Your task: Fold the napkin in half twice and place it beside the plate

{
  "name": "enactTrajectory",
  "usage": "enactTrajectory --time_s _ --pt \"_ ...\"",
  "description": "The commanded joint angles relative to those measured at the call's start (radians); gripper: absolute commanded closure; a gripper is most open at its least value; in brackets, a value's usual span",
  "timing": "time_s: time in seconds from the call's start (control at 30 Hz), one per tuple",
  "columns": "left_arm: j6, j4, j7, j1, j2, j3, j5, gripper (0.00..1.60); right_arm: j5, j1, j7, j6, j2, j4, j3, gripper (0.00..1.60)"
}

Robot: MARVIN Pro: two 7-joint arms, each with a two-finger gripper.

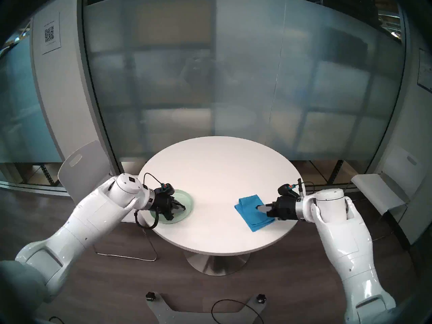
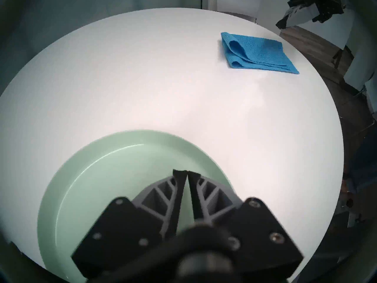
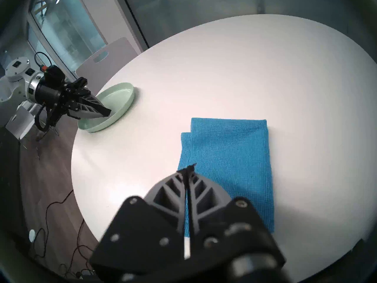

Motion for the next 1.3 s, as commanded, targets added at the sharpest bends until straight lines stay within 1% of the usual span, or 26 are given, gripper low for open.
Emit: enactTrajectory --time_s 0.0,0.73,1.27 --pt "-0.008 -0.011 0.001 -0.031 -0.018 0.000 0.004 0.99 0.008 0.000 0.002 0.003 0.000 -0.029 0.015 1.24" --pt "0.011 -0.063 -0.010 0.006 -0.029 0.022 0.021 0.99 0.007 -0.011 0.012 -0.003 0.005 -0.029 0.036 1.24" --pt "0.034 -0.159 -0.021 0.036 -0.033 0.045 0.023 0.99 0.005 -0.023 0.020 -0.010 0.006 -0.035 0.053 1.24"
